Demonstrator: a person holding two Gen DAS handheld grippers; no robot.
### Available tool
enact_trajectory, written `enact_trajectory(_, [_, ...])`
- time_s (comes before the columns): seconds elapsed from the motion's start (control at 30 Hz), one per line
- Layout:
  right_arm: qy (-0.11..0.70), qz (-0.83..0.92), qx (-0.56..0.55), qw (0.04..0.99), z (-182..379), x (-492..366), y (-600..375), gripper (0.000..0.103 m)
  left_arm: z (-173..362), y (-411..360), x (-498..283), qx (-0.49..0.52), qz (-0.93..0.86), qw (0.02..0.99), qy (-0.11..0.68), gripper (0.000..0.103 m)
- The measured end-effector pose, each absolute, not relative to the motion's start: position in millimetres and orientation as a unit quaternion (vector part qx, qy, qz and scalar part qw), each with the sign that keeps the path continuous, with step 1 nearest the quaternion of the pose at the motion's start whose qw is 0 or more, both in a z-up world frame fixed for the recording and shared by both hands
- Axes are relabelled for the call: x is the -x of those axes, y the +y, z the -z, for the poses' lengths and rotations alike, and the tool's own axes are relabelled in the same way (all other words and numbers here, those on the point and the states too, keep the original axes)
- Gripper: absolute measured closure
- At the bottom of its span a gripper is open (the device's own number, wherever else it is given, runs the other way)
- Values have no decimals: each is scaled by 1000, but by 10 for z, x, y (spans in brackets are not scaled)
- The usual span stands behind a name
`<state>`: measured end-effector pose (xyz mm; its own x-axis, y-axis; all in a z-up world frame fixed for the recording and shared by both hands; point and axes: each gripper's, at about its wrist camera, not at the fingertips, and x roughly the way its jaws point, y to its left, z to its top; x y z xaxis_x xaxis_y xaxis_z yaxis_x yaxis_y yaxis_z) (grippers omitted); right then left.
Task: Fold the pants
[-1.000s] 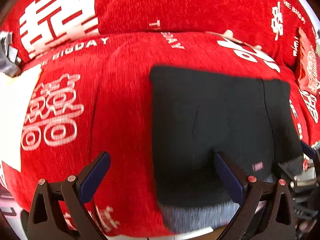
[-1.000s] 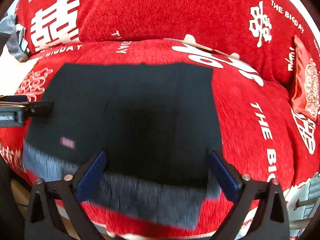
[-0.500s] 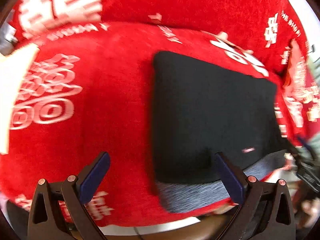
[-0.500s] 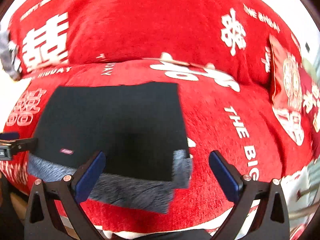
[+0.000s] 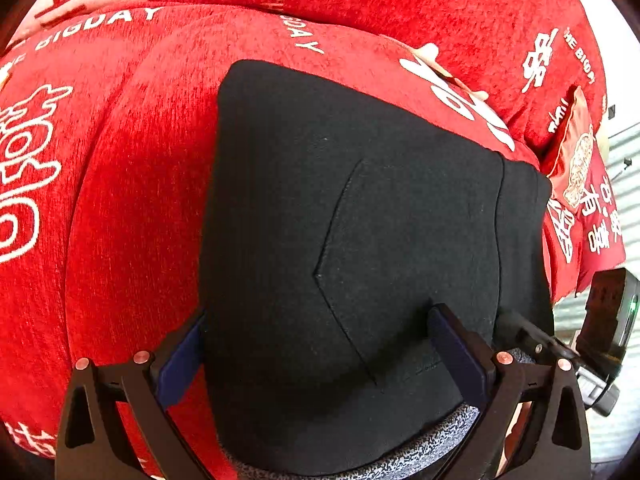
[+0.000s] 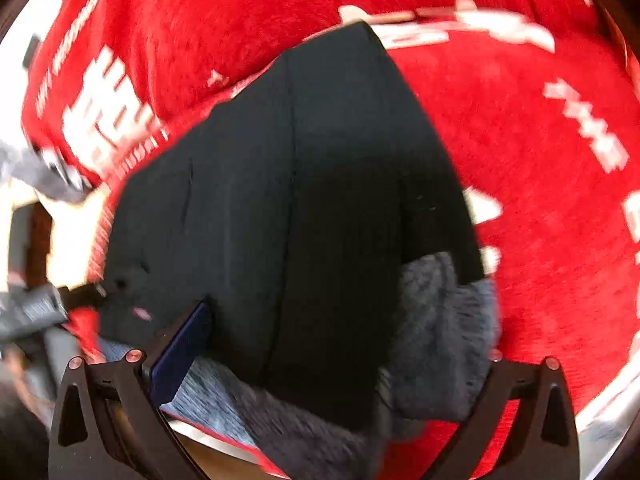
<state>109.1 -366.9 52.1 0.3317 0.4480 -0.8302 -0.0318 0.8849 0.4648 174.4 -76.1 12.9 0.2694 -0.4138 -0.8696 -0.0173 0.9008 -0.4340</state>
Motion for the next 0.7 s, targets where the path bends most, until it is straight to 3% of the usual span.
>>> enact_trajectory(0.1, [552, -158, -160, 803, -605, -1029, -3579, 8, -212, -779, -1710, 170, 139, 784, 581, 18])
enact_trajectory(0.17, [545, -158, -155, 809, -690, -979, -3564, 27, -285, -779, -1682, 160, 142, 790, 574, 33])
enact_trajectory(0.27, [534, -158, -165, 814, -837, -915, -3606, 48, -364, -734, -1658, 163, 147, 792, 570, 45])
enact_trajectory(0.37, [519, -165, -142, 827, -1025, -879, -3472, 52, -453, -694, -1644, 158, 152, 794, 567, 53])
enact_trajectory(0.7, [498, -208, -119, 833, -1427, -785, -3020, 55, -814, -240, -1507, 169, 137, 810, 545, 57])
